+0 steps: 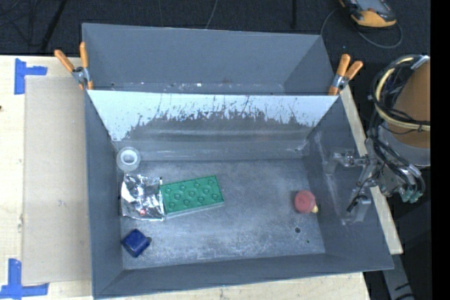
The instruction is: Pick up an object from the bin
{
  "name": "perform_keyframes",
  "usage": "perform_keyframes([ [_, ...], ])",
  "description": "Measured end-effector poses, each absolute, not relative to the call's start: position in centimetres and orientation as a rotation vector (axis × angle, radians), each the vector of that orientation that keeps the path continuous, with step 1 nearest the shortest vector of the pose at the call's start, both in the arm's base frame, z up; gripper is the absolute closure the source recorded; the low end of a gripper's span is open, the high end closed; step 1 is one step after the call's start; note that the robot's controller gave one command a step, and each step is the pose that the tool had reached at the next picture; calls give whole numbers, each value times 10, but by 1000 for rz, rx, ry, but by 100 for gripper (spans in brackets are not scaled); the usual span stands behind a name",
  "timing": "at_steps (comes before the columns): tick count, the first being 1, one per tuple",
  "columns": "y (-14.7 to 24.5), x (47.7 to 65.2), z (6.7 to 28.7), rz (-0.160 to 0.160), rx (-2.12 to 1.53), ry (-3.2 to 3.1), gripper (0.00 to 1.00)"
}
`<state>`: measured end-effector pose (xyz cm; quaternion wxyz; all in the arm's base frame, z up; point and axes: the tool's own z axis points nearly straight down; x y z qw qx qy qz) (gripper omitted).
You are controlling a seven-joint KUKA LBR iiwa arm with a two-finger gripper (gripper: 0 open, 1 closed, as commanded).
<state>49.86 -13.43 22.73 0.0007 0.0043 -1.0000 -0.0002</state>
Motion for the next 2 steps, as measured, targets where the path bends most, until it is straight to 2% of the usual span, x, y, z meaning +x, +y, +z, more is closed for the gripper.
perform_keyframes([
  [1,-158,488,90,-2,-200,-3129,0],
  [2,-157,548,69,0,-173,-3142,0],
])
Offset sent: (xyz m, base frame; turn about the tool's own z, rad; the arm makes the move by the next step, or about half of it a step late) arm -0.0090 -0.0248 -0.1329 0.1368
